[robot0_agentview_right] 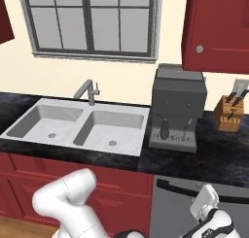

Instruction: Pick up the cup and bowl from the counter, place them in the dishwasher, and close the dishwasher door.

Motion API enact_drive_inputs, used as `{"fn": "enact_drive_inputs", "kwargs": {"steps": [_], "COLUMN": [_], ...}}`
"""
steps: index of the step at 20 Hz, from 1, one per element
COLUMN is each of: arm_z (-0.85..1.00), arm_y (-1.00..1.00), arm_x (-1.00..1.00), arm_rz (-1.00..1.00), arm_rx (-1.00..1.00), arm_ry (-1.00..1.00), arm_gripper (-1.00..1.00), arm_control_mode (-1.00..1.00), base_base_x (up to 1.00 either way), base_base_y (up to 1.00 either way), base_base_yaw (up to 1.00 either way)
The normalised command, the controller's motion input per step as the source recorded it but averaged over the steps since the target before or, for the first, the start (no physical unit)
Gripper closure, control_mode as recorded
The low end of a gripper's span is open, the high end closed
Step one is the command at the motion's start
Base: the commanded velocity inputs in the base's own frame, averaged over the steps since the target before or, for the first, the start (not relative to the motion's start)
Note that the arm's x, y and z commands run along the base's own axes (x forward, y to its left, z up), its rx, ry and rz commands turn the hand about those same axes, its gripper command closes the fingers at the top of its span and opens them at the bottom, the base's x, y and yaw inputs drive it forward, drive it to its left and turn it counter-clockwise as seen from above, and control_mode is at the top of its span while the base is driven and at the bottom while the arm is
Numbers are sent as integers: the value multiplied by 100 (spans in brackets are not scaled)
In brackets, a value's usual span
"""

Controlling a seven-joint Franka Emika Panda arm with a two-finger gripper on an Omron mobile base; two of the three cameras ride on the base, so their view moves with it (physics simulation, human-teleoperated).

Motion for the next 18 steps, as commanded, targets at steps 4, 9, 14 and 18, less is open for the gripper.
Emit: {"fn": "enact_drive_inputs", "kwargs": {"steps": [4,9,14,18], "arm_z": [-65,-67,-62,-64], "arm_y": [-1,-2,-7,-6], "arm_x": [67,68,77,98], "arm_rz": [6,6,6,7], "arm_rx": [0,0,0,0], "arm_ry": [-12,-12,-12,-14], "arm_gripper": [-100,-100,-100,-100], "arm_control_mode": [-100,-100,-100,-100], "base_base_x": [0,0,0,0], "base_base_y": [0,0,0,0], "base_base_yaw": [0,0,0,0]}}
